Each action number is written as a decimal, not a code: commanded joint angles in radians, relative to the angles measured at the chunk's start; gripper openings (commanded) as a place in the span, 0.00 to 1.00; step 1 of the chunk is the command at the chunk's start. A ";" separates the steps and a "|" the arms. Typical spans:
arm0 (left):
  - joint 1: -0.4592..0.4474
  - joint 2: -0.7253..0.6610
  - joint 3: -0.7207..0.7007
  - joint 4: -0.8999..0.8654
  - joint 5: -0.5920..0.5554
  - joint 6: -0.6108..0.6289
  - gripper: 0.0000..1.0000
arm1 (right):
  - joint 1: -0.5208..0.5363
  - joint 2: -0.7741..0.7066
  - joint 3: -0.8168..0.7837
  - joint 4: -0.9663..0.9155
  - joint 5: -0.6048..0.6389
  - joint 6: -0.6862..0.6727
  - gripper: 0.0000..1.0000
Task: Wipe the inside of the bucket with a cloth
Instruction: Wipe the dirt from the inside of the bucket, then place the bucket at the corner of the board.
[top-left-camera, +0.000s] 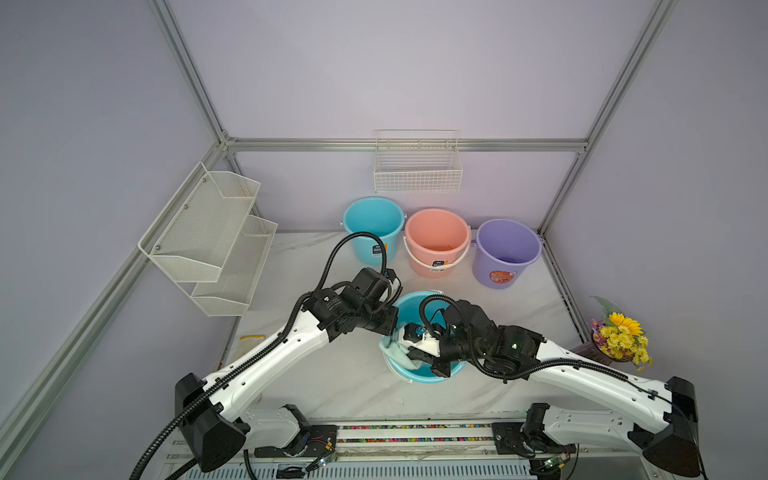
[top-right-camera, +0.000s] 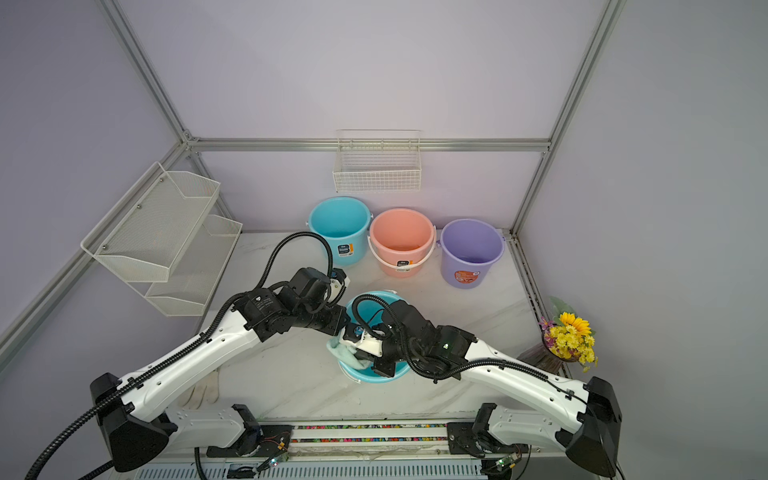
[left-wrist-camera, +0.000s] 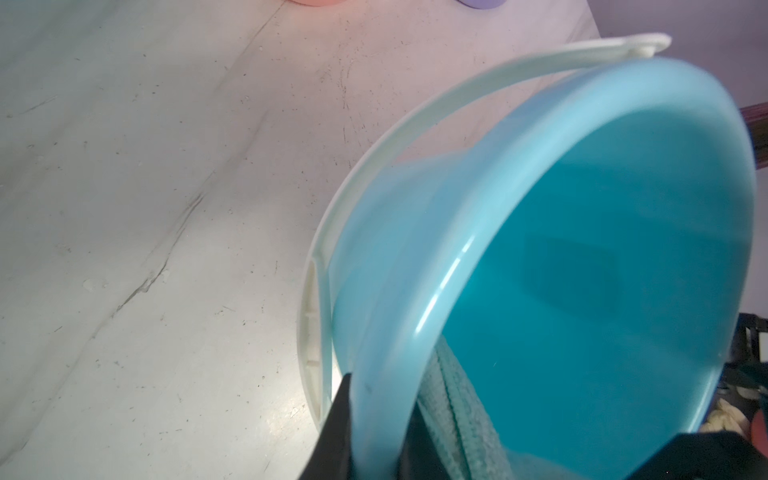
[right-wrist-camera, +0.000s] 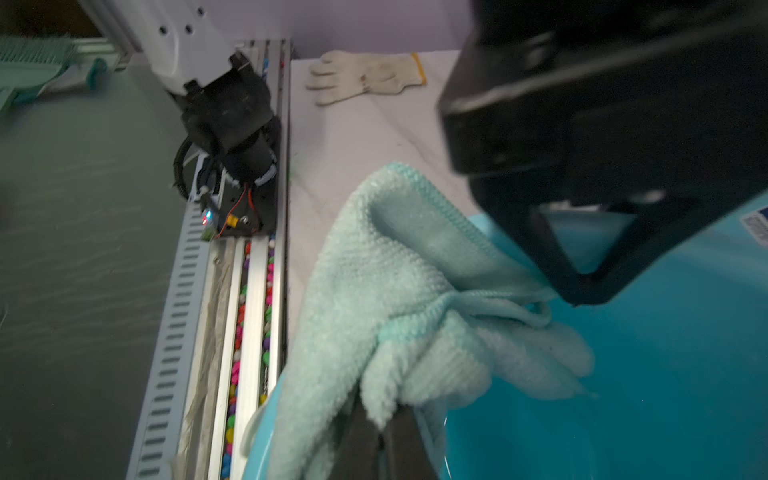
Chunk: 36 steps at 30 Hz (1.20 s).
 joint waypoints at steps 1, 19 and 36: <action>0.022 -0.016 0.054 0.033 -0.052 -0.094 0.00 | 0.006 0.000 0.014 0.351 0.212 0.321 0.00; 0.528 -0.222 -0.052 -0.111 -0.132 -0.402 0.00 | 0.007 0.011 0.309 0.061 1.076 0.519 0.00; 0.939 0.160 0.140 0.152 0.028 -0.525 0.00 | 0.007 -0.006 0.309 0.015 1.087 0.472 0.00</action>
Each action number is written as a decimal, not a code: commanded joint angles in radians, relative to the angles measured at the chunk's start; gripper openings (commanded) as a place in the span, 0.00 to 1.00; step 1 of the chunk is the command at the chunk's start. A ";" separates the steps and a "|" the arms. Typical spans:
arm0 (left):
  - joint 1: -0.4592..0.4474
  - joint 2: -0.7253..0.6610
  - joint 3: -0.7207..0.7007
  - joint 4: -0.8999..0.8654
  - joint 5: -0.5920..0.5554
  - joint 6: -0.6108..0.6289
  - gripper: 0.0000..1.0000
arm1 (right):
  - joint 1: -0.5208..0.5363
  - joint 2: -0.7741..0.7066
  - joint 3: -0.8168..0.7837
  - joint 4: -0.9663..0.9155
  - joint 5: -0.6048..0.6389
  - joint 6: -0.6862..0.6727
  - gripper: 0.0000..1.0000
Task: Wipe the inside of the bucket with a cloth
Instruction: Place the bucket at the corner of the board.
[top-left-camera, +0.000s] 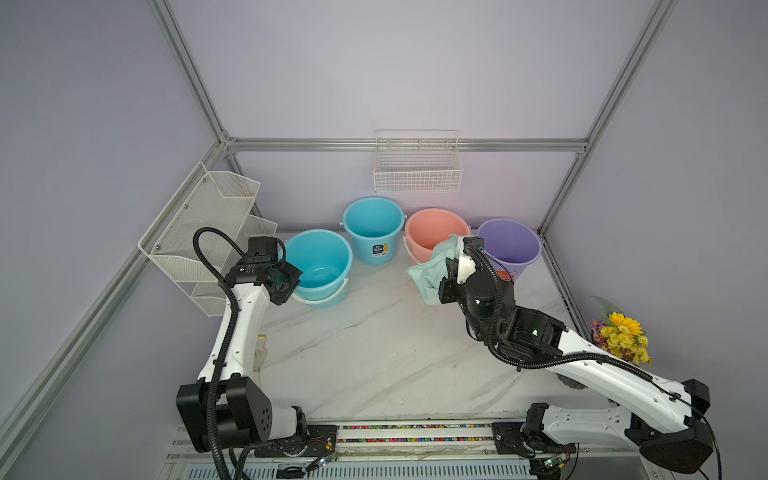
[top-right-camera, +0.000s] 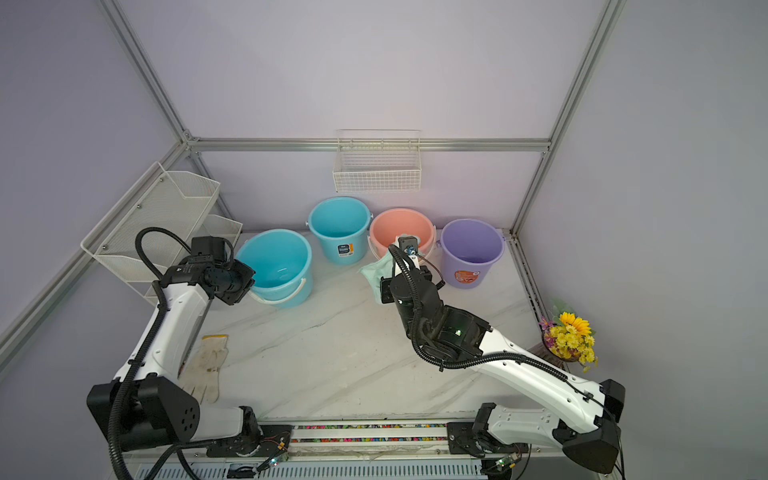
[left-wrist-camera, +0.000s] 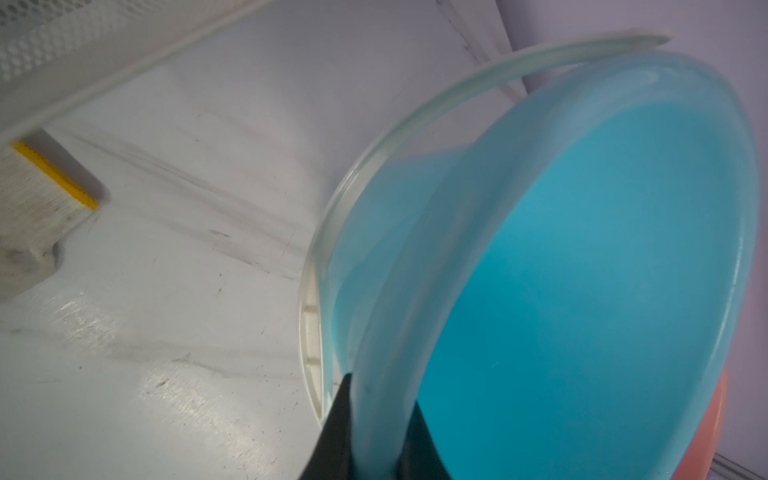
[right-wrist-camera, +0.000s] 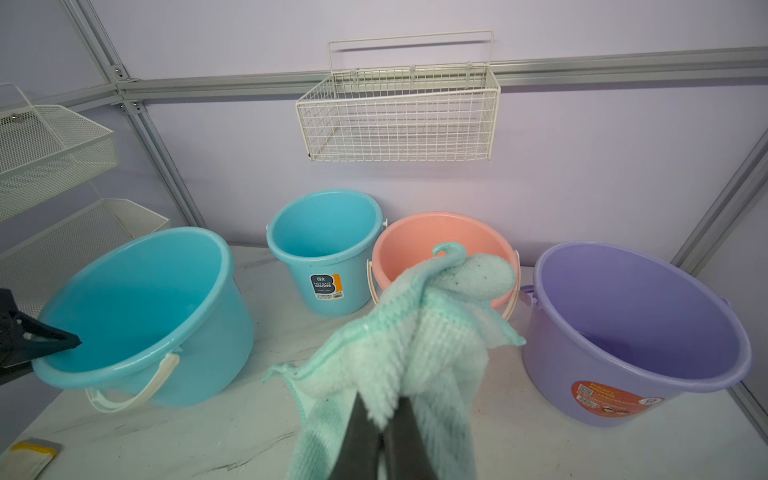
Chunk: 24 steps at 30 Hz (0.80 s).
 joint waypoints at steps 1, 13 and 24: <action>0.037 0.082 0.089 0.155 0.048 -0.047 0.00 | 0.005 -0.026 0.019 -0.021 0.025 -0.006 0.00; 0.045 0.418 0.406 0.153 -0.034 -0.086 0.02 | 0.005 -0.007 0.020 -0.030 0.014 -0.041 0.00; 0.048 0.581 0.565 0.087 -0.076 -0.128 0.10 | 0.005 0.006 0.018 -0.038 0.006 -0.059 0.00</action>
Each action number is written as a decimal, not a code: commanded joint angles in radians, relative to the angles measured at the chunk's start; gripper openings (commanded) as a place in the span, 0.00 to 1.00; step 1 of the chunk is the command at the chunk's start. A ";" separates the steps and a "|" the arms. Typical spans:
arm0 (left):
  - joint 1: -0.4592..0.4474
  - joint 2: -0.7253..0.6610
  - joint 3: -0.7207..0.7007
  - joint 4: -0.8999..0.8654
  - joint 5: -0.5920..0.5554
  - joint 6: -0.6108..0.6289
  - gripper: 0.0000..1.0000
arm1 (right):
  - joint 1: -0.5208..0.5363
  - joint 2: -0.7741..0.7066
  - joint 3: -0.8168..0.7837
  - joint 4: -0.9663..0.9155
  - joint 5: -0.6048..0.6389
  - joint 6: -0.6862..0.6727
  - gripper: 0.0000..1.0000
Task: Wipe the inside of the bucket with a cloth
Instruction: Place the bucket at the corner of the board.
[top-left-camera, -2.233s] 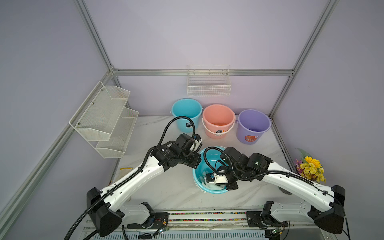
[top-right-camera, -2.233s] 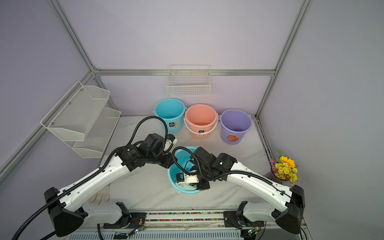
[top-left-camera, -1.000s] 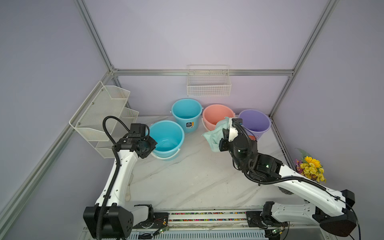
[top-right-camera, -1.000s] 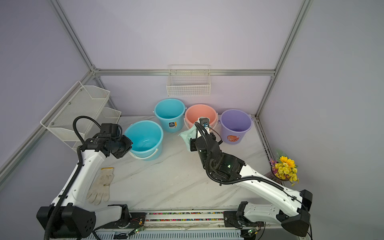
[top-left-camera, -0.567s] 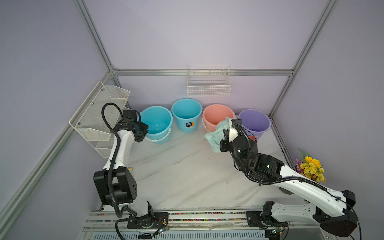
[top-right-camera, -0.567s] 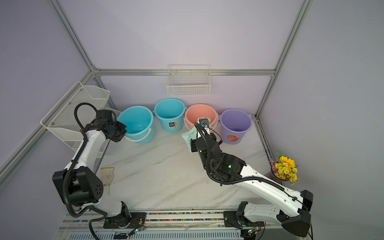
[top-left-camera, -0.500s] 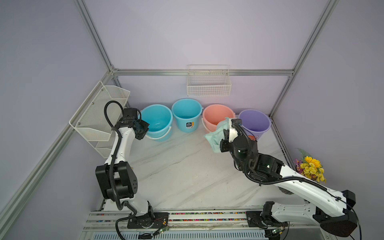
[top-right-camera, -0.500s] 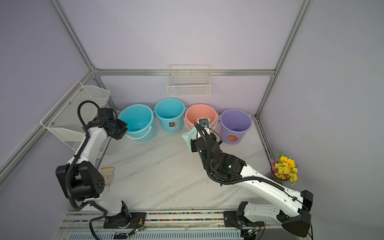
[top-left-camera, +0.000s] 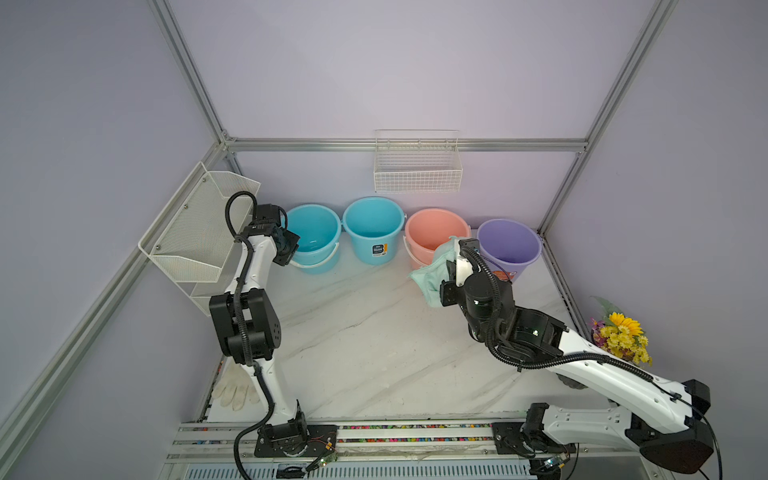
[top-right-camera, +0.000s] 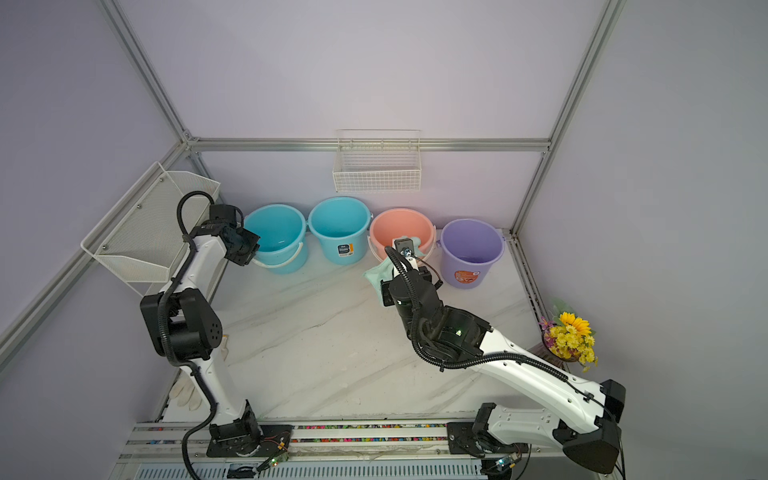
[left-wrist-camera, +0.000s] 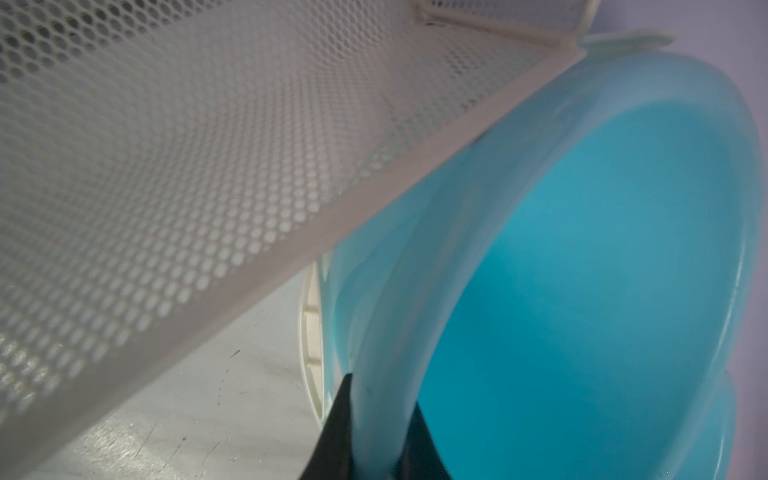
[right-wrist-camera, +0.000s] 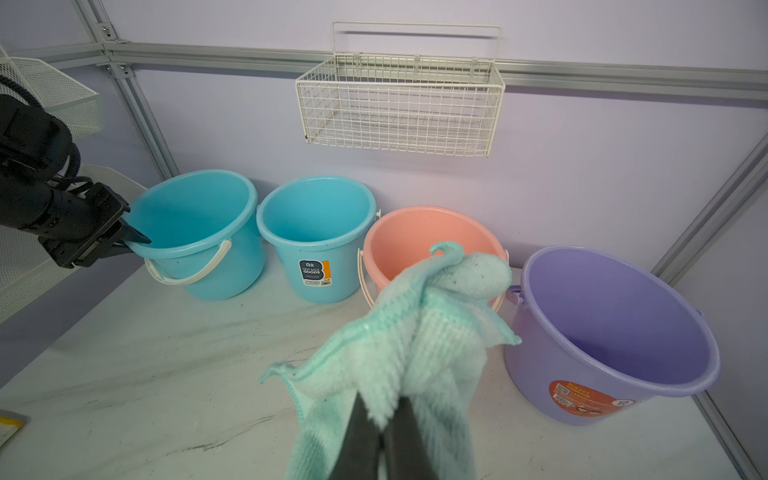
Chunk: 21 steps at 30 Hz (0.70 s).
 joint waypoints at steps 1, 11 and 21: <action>0.021 0.006 0.059 0.008 -0.048 -0.068 0.12 | 0.005 0.004 0.018 -0.001 0.004 -0.004 0.00; 0.021 -0.040 0.101 -0.017 -0.052 -0.084 0.44 | 0.005 -0.001 0.025 -0.002 0.005 -0.015 0.00; -0.007 -0.185 0.033 0.009 0.024 -0.097 0.59 | 0.004 -0.013 0.030 -0.002 0.035 -0.047 0.00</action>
